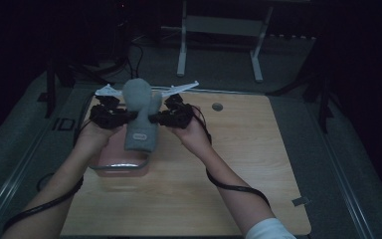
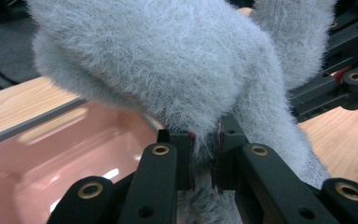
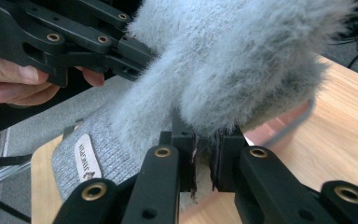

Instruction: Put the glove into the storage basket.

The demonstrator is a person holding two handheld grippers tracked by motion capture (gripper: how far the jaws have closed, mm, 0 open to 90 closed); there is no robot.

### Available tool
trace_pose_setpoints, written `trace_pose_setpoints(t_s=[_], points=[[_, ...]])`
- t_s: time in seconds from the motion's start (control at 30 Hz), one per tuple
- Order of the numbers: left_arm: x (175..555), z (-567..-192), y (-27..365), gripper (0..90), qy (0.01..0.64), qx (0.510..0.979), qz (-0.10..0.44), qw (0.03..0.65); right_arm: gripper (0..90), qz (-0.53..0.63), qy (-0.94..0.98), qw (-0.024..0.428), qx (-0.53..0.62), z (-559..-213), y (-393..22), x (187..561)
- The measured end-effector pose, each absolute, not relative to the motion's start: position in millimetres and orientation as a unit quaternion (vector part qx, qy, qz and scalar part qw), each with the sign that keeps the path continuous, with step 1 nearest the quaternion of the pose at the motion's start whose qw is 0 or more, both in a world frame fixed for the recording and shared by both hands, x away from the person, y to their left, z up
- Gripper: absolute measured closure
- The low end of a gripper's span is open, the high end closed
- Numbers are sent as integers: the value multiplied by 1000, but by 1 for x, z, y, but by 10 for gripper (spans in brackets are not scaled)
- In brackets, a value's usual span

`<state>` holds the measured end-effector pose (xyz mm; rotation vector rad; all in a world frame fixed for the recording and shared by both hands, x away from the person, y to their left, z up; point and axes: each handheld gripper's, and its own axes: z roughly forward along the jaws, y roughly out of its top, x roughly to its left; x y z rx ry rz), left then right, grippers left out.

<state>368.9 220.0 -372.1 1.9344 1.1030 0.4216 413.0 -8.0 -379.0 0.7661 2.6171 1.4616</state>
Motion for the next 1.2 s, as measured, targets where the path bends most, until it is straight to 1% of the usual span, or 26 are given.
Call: trace_pose_setpoints(t_s=[0.23, 0.47, 0.5, 0.63, 0.67, 0.73, 0.97, 1.1, 1.2], points=[[372, -379, 247, 820, 466, 766, 176, 406, 823, 462, 853, 20, 242, -384, 31, 421], [378, -401, 260, 819, 485, 765, 162, 392, 822, 441, 863, 11, 247, -401, 52, 429], [382, -413, 263, 819, 492, 765, 156, 386, 822, 437, 864, 9, 251, -406, 54, 430], [391, -434, 267, 818, 504, 764, 140, 378, 820, 406, 874, 12, 267, -437, 69, 438], [393, -440, 268, 818, 507, 764, 137, 374, 820, 406, 874, 12, 267, -437, 69, 438], [397, -451, 267, 818, 513, 767, 132, 362, 819, 392, 878, 9, 275, -448, 73, 441], [408, -484, 266, 812, 537, 770, 110, 328, 810, 336, 894, 19, 295, -480, 89, 448], [412, -494, 263, 805, 551, 769, 108, 305, 784, 315, 900, 17, 301, -489, 96, 449], [418, -499, 262, 776, 567, 769, 99, 278, 707, 303, 904, 22, 300, -490, 102, 449]])
